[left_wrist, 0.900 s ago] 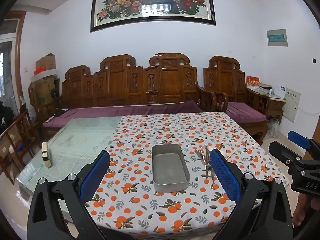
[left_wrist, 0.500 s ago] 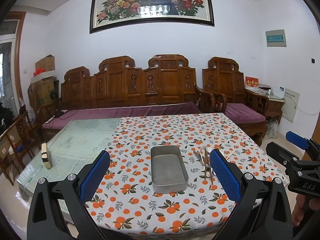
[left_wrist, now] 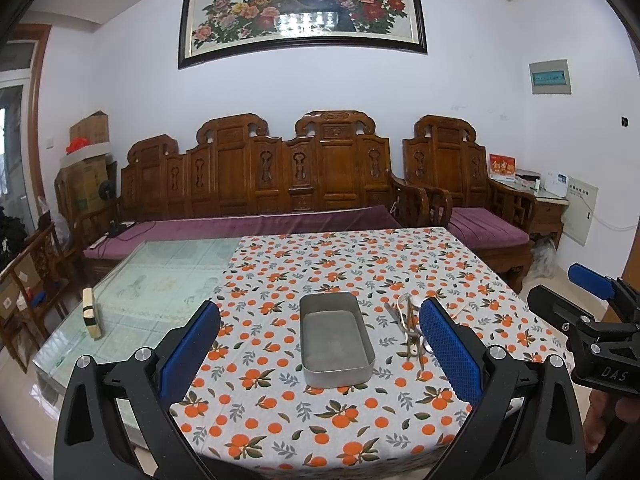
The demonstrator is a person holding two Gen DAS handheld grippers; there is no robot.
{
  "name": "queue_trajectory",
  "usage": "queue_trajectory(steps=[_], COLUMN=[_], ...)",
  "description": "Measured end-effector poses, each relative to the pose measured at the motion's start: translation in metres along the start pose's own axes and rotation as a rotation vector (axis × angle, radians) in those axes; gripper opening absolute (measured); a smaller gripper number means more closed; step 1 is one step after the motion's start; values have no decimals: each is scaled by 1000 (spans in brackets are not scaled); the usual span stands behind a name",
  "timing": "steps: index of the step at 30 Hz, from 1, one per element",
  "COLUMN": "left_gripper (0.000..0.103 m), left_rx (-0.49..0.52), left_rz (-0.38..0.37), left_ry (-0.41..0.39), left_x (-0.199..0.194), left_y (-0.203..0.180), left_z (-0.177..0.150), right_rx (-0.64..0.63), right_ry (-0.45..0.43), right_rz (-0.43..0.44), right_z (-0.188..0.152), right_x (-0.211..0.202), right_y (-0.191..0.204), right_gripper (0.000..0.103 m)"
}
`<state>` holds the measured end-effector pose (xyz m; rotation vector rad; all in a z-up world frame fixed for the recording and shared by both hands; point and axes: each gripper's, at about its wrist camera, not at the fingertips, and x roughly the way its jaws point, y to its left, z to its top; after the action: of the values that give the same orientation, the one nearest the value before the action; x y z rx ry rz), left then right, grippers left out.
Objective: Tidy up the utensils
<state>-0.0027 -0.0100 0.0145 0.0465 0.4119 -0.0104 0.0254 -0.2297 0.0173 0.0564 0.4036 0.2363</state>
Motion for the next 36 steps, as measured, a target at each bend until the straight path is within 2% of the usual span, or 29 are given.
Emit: queue_trajectory(steps=[3, 36], left_gripper=[97, 97], left_rx=[3, 6], left_rz=[-2, -3], left_ry=[-1, -4], left_x=[-6, -6], left_y=[-5, -5], left_z=[8, 5], right_rx=[0, 1], right_ry=[0, 0], right_rz=[0, 1], right_z=[0, 1], right_x=[0, -1], right_y=[0, 0], right_gripper=[101, 100])
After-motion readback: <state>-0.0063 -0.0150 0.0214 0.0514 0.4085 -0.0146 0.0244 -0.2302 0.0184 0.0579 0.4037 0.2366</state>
